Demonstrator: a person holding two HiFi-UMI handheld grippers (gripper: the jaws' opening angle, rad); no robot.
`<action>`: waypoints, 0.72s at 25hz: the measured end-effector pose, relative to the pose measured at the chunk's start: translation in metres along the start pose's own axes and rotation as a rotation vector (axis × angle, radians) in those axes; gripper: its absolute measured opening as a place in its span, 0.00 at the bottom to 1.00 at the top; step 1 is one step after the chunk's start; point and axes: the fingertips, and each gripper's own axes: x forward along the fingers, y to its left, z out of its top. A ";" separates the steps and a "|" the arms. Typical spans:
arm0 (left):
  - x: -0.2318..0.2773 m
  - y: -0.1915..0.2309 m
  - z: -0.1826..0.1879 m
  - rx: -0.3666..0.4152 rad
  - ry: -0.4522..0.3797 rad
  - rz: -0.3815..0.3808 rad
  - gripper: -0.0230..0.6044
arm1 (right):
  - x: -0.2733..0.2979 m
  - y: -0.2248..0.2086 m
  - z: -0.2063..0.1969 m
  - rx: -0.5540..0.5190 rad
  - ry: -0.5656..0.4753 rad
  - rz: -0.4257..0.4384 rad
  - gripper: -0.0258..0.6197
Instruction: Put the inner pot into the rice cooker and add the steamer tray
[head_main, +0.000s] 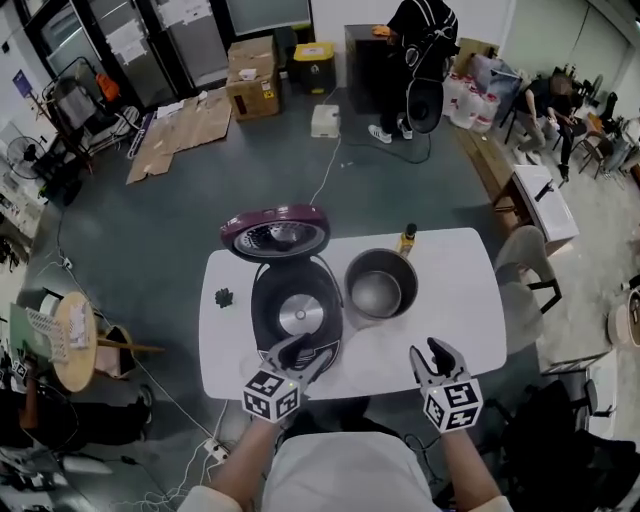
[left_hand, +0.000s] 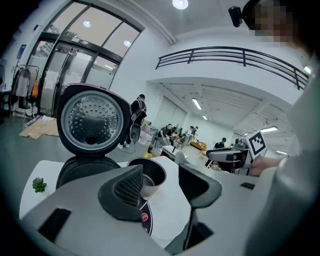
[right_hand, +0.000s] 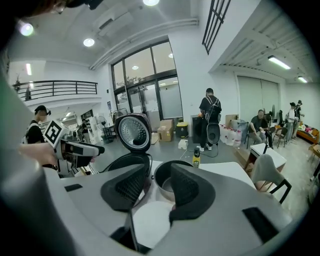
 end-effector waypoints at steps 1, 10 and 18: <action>0.005 -0.001 0.001 -0.003 0.003 0.008 0.42 | 0.003 -0.004 -0.001 0.000 0.006 0.010 0.31; 0.056 0.002 -0.005 -0.045 0.068 0.056 0.44 | 0.037 -0.034 -0.002 0.002 0.042 0.049 0.31; 0.103 0.016 -0.012 -0.095 0.118 0.058 0.43 | 0.072 -0.065 -0.009 0.017 0.075 0.020 0.31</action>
